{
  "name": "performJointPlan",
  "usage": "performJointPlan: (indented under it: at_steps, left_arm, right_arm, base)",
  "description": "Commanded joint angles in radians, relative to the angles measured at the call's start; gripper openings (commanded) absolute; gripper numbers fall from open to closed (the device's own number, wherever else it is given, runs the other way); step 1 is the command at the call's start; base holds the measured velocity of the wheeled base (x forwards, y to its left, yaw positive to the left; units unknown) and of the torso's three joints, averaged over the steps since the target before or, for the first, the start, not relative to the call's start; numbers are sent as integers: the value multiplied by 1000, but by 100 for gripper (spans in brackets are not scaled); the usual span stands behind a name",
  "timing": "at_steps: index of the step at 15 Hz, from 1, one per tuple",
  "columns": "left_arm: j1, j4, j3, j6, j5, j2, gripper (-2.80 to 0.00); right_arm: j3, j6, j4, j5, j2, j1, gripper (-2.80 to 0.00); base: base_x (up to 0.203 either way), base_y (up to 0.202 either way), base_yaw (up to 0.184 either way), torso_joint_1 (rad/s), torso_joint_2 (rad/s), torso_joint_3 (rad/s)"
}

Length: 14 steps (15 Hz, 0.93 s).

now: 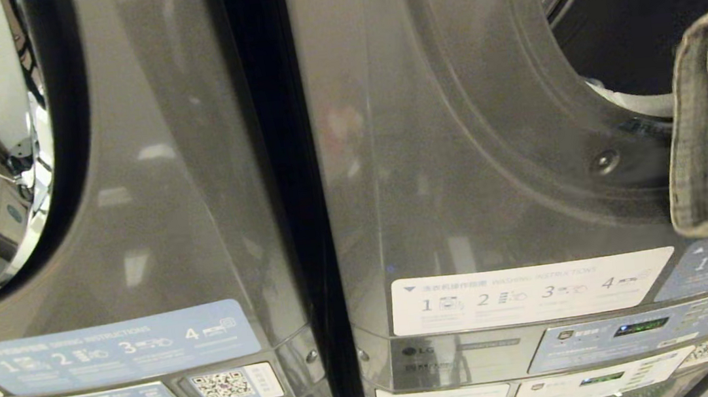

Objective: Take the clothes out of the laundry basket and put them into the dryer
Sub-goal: Put the clothes in the dryer

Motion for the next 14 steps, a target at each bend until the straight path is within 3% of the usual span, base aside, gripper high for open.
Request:
performJointPlan:
  at_steps: [1, 4, 8, 11, 14]
  left_arm:
    - [0, 0, 2, 0, 0, 1, -280]
    - [0, 0, 2, -11, -1, 1, -280]
    - [0, 0, 2, -11, -1, 1, -280]
    - [0, 0, 2, -12, -1, 1, -280]
    - [0, 1, 2, -24, 0, 1, -280]
  right_arm:
    - [-169, -24, -14, -6, 140, 2, -280]
    - [-405, -107, -27, -8, 260, 39, -280]
    - [-433, -199, -47, -14, 366, 268, -280]
    - [-433, -187, -127, -32, 505, 289, -280]
    - [-478, -124, -175, -125, 628, 289, -280]
  base:
    - [0, 0, 0, 0, 0, 0]
    - [0, 0, 0, 0, 0, 0]
    - [0, 0, 0, 0, 0, 0]
    - [0, 0, 0, 0, 0, 0]
    - [0, 0, 0, 0, 0, 0]
